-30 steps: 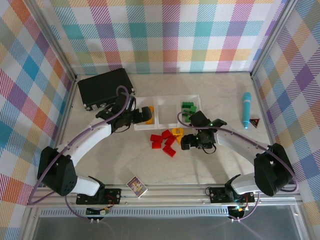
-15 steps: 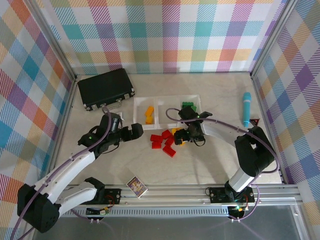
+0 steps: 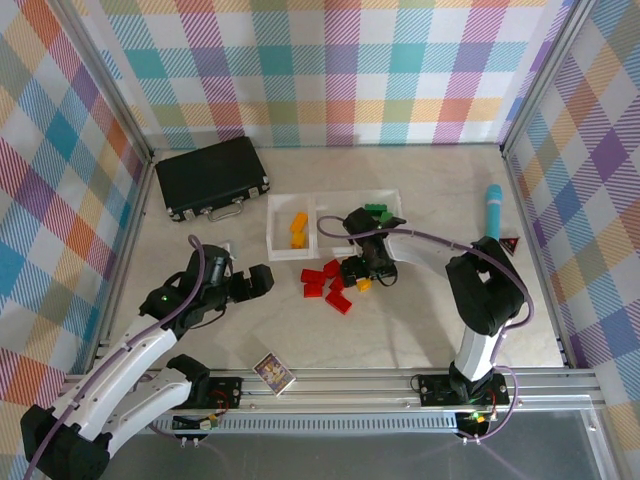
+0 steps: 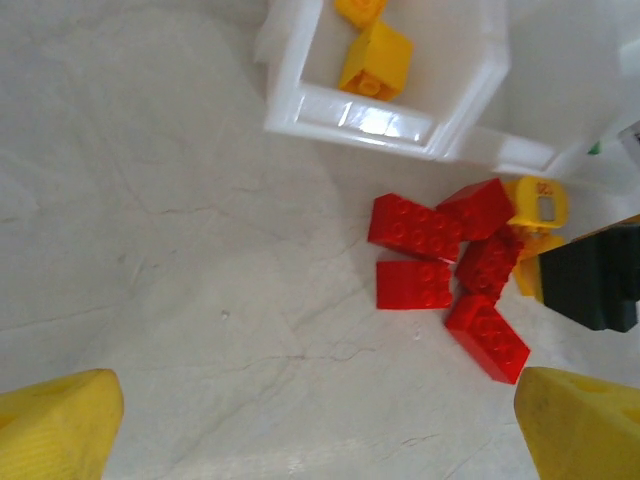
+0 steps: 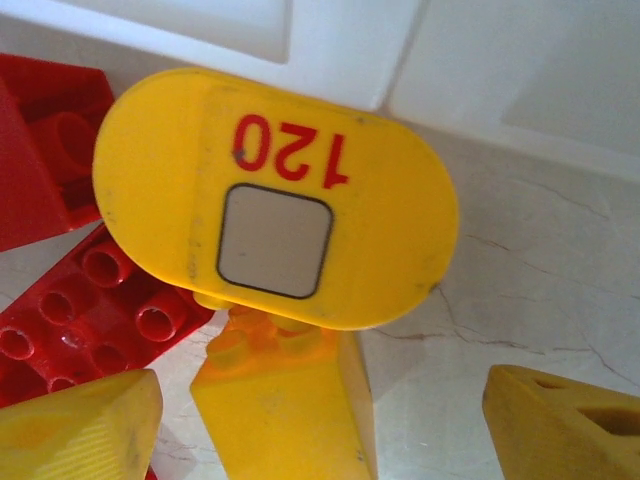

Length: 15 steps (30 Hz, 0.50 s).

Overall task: Sort the legos into containers by color
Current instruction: Pick up the lego from the center of the table.

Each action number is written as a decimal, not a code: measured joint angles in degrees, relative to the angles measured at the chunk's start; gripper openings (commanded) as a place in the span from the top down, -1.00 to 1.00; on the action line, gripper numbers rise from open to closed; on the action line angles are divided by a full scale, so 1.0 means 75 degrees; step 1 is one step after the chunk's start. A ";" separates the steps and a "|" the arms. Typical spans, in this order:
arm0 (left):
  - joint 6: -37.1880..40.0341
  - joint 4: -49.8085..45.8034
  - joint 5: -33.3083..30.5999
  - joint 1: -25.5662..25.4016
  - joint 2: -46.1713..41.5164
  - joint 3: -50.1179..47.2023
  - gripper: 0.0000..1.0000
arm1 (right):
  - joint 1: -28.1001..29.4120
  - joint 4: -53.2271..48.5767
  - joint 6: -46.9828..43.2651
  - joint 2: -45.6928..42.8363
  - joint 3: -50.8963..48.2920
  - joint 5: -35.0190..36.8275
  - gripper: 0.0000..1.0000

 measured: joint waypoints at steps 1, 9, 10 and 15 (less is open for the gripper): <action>-0.0026 -0.0012 -0.0017 0.0000 0.0020 -0.0020 -1.00 | 0.0035 -0.0017 -0.0006 0.0052 0.0041 0.0006 -0.55; -0.0152 0.0035 -0.0117 0.0000 0.0417 -0.0023 -0.99 | 0.0157 -0.0236 -0.0026 0.0233 0.0297 0.0239 -0.40; -0.0166 0.0035 -0.0137 0.0000 0.0475 -0.0023 -0.99 | 0.0163 -0.0271 -0.0026 0.0236 0.0297 0.0274 -0.38; -0.0230 0.0058 -0.0140 0.0000 0.0682 -0.0099 -1.00 | 0.0189 -0.0370 -0.0020 0.0236 0.0297 0.0370 -0.31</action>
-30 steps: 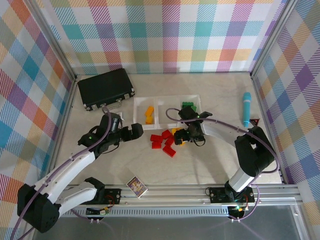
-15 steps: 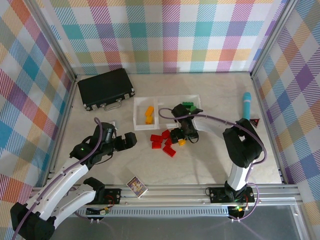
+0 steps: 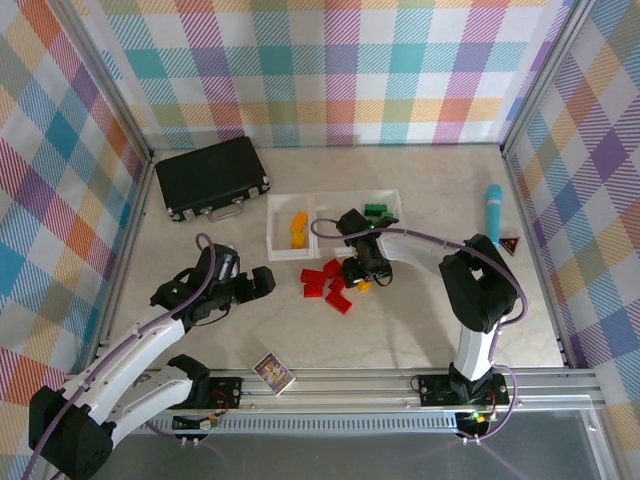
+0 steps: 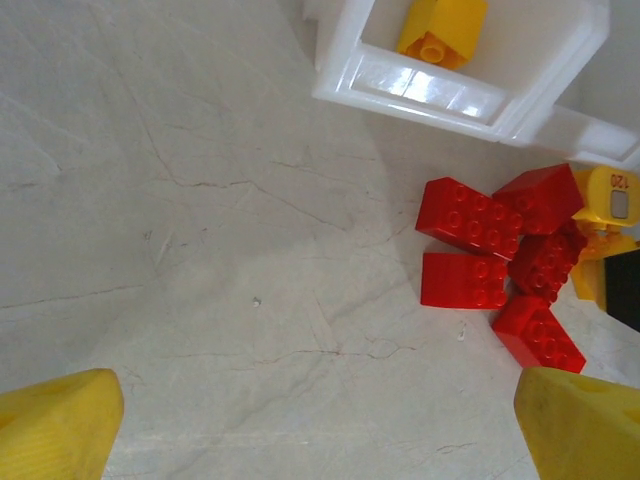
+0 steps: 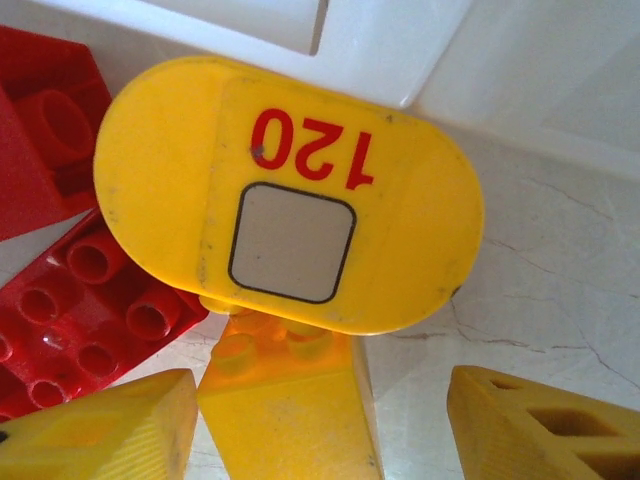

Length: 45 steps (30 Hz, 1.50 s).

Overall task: Sort the legos into containers by color
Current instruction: Pick up the lego from the center of the table.

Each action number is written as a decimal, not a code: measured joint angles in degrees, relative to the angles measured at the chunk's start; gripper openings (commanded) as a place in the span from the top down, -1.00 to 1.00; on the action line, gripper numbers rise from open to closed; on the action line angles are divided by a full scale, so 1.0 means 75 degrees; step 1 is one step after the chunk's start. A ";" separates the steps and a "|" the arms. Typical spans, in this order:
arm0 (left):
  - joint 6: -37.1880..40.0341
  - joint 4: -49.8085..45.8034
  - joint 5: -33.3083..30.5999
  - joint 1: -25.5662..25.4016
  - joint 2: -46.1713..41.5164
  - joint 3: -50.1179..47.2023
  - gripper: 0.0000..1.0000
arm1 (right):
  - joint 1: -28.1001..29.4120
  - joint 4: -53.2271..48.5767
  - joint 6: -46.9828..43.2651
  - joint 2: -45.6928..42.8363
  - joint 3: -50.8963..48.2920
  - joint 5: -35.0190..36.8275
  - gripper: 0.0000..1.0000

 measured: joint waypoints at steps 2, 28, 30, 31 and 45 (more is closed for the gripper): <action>-0.0038 -0.0023 0.0003 0.0000 -0.0003 -0.0035 -0.99 | 0.0009 -0.0003 -0.0003 0.0000 0.0000 0.0061 -0.29; -0.0070 -0.0108 -0.0184 0.0000 -0.0790 -0.0017 -0.99 | 0.0277 -0.0627 0.0289 -0.0090 0.0443 0.0475 0.49; -0.0082 -0.0187 -0.0198 0.0000 -0.0831 -0.0009 -0.99 | 0.0332 -0.0781 0.0353 -0.0294 0.0600 0.0510 0.47; -0.0082 -0.0251 -0.0224 0.0000 -0.0866 0.0012 -1.00 | 0.0361 -0.0822 0.0385 -0.0455 0.0717 0.0507 0.48; -0.0189 -0.0848 -0.0927 0.0000 -0.1102 0.0274 -1.00 | 0.0408 -0.0513 0.0423 0.0041 0.3867 0.0073 0.54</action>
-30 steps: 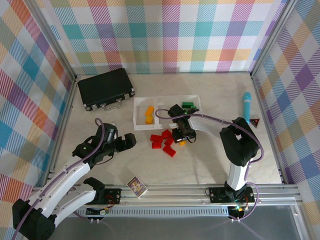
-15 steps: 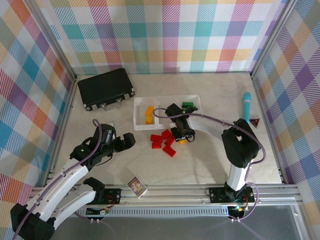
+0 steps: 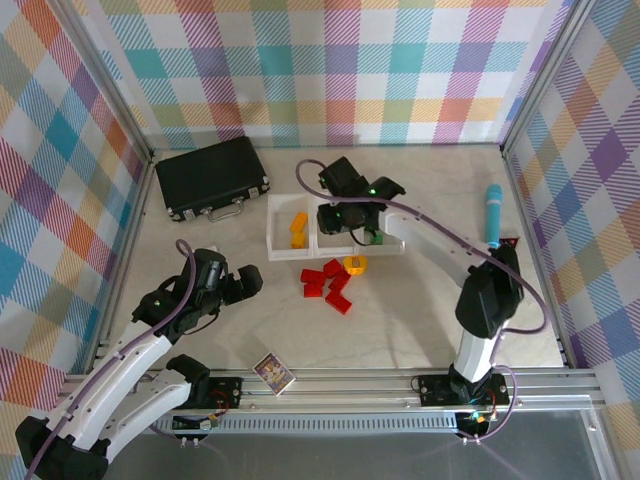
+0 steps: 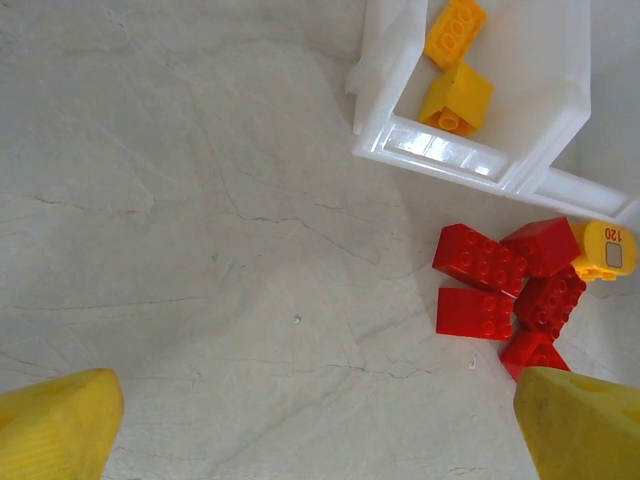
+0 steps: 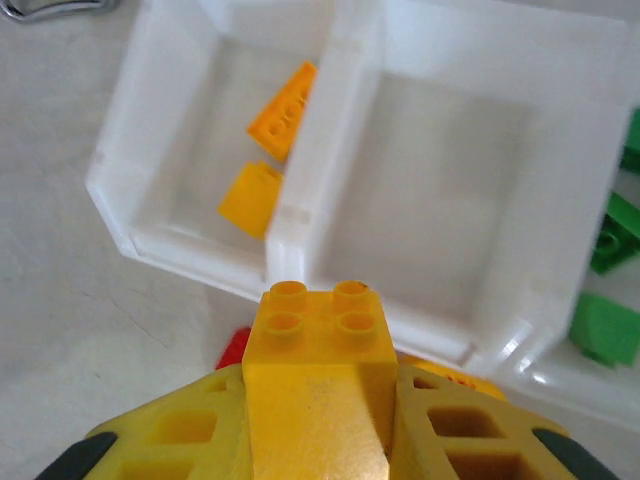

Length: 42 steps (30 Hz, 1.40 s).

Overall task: Sort the legos into containers by color
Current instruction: Pick up the lego from the center of the table, then place the lego in the container.

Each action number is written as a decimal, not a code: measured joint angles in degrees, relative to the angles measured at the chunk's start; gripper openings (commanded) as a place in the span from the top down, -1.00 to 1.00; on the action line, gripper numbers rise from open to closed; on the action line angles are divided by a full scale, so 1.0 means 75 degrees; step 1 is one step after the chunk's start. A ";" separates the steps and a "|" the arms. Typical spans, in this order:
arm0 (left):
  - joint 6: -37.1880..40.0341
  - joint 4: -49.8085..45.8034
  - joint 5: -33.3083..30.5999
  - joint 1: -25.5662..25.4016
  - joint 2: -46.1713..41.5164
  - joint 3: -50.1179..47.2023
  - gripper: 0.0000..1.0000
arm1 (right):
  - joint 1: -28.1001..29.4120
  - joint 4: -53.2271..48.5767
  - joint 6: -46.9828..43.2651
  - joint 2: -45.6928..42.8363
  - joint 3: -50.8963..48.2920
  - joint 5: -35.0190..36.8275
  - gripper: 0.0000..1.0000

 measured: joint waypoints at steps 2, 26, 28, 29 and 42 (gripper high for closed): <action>-0.0052 0.0003 0.0000 0.0000 -0.0102 -0.0050 -1.00 | 0.0000 0.0050 0.0000 0.0562 0.0583 -0.0140 0.54; -0.0117 -0.0379 -0.0061 0.0000 -0.0801 -0.0411 -0.99 | 0.0029 0.0688 -0.0009 0.3596 0.3162 -0.1524 0.35; -0.0117 -0.0379 -0.0055 0.0000 -0.0877 -0.0411 -0.99 | 0.0044 0.0656 -0.0035 0.3716 0.3281 -0.1521 0.27; -0.0117 -0.0379 -0.0055 0.0000 -0.0906 -0.0411 -0.99 | 0.0052 0.0600 -0.0058 0.3742 0.3331 -0.1521 0.22; -0.0117 -0.0379 -0.0055 0.0000 -0.0918 -0.0411 -0.99 | 0.0122 -0.0216 -0.0259 0.3555 0.3958 -0.1323 -0.28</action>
